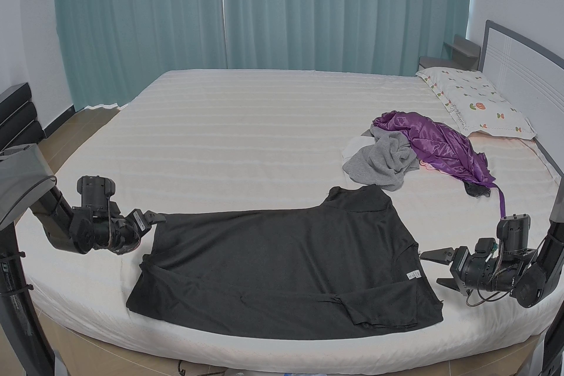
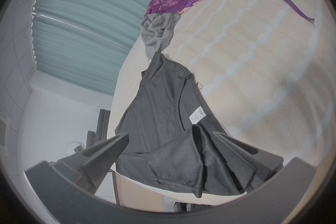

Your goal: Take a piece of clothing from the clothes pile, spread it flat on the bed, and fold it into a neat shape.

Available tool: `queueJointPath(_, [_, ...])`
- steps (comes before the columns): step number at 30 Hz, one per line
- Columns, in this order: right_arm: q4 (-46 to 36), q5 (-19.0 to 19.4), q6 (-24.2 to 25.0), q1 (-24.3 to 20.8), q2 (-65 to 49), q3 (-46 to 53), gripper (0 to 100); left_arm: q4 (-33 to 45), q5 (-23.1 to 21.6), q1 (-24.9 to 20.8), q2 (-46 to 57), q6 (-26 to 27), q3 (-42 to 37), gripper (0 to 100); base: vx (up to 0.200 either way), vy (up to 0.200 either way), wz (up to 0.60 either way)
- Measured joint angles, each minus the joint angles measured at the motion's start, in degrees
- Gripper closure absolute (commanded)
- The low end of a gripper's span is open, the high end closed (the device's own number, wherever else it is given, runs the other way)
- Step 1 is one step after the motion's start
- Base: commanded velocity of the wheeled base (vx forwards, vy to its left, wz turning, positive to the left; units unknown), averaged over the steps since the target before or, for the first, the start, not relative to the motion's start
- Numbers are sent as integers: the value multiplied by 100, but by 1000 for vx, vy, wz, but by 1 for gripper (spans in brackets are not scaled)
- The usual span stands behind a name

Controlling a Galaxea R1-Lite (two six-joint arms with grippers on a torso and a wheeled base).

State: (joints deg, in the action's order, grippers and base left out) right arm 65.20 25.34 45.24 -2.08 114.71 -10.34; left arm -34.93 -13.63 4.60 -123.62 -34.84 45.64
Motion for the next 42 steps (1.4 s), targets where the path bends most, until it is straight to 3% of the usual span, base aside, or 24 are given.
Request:
queueJointPath(9, [2,0,5,-2,-5,15,0,633,-98,-27,-936,-115,1930,0,0,0,0])
queueJointPath(14, [2,5,2,-2,-7,21,0,780,-202,-112,-1397,-112,2426,0,0,0,0])
queueJointPath(15, [2,5,2,0,-7,21,0,786,-205,-127,-1482,-107,2500,100,0,0,0])
queueJointPath(42, [11,5,5,7,-29,21,0,780,145,-99,-2130,-161,3572,100,0,0,0])
